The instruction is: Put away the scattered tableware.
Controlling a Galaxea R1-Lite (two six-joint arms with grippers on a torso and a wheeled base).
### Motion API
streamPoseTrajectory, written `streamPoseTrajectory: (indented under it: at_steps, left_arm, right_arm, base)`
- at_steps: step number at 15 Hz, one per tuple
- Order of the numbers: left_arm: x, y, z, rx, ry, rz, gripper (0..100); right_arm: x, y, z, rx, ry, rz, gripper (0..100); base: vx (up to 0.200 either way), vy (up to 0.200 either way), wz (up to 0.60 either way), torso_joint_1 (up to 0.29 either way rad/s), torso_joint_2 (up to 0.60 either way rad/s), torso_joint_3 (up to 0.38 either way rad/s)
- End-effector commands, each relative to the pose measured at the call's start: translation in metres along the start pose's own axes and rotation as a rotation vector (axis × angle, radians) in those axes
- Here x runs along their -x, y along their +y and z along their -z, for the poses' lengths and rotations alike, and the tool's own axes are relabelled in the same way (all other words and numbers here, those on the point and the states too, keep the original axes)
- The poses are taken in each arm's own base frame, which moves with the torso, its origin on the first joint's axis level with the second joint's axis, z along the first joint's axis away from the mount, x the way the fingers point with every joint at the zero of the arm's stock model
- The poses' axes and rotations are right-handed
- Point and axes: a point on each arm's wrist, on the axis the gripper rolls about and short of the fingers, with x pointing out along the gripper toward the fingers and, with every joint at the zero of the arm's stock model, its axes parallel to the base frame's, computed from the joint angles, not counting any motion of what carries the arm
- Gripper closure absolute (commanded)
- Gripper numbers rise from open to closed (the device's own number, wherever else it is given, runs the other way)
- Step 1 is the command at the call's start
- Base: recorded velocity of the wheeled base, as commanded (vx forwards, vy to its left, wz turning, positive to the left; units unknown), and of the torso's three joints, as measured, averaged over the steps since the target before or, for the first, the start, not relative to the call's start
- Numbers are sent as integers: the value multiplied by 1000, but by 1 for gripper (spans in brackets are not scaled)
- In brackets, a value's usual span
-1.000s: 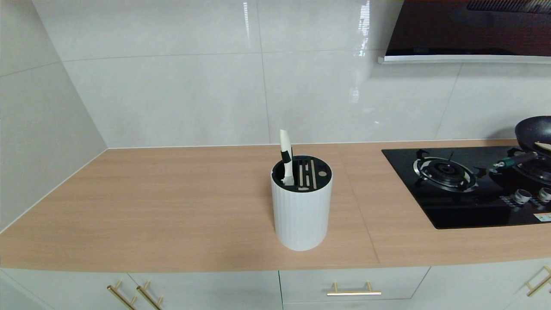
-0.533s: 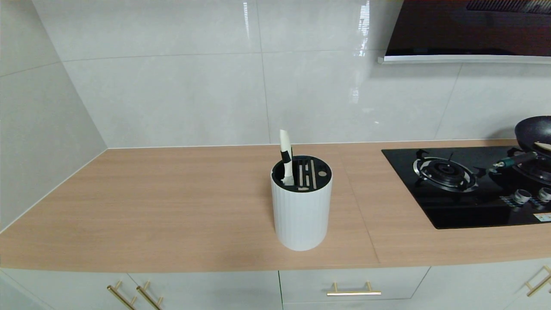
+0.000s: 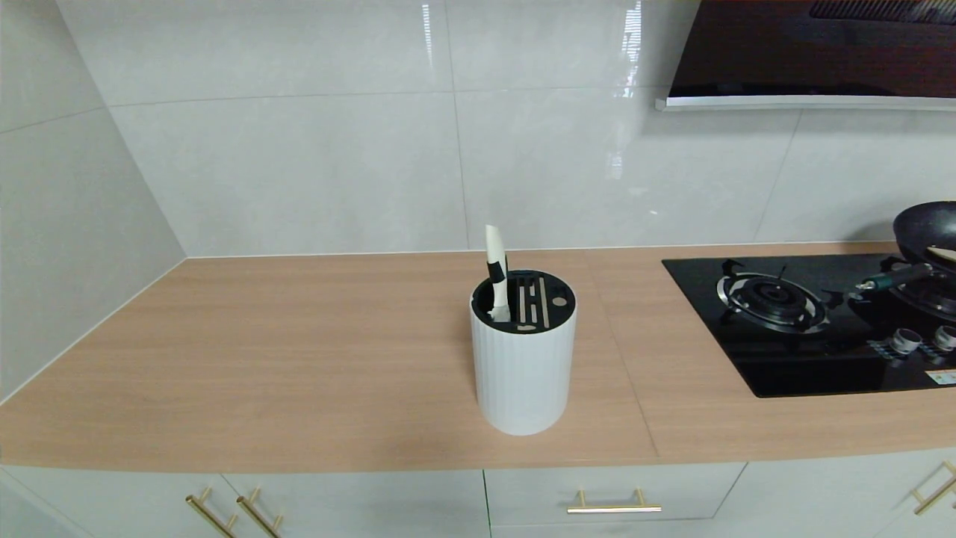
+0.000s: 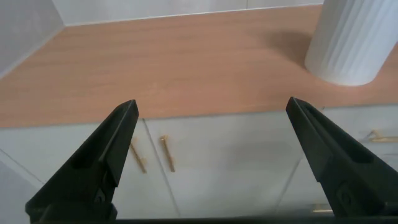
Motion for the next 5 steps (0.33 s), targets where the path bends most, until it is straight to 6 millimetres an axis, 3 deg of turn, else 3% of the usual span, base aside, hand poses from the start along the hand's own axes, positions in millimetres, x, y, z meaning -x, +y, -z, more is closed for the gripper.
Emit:
streamPoseTrajectory:
  at_steps: [1, 5]
  left_arm:
    - [0, 0, -1, -5, -4, -3, 0]
    - [0, 0, -1, -3, -4, -3, 0]
  right_arm:
    - [0, 0, 0, 0, 1, 0, 0]
    - [0, 0, 0, 0, 1, 0, 0]
  base:
    - [0, 0, 0, 0, 0, 0]
    - [0, 0, 0, 0, 0, 0]
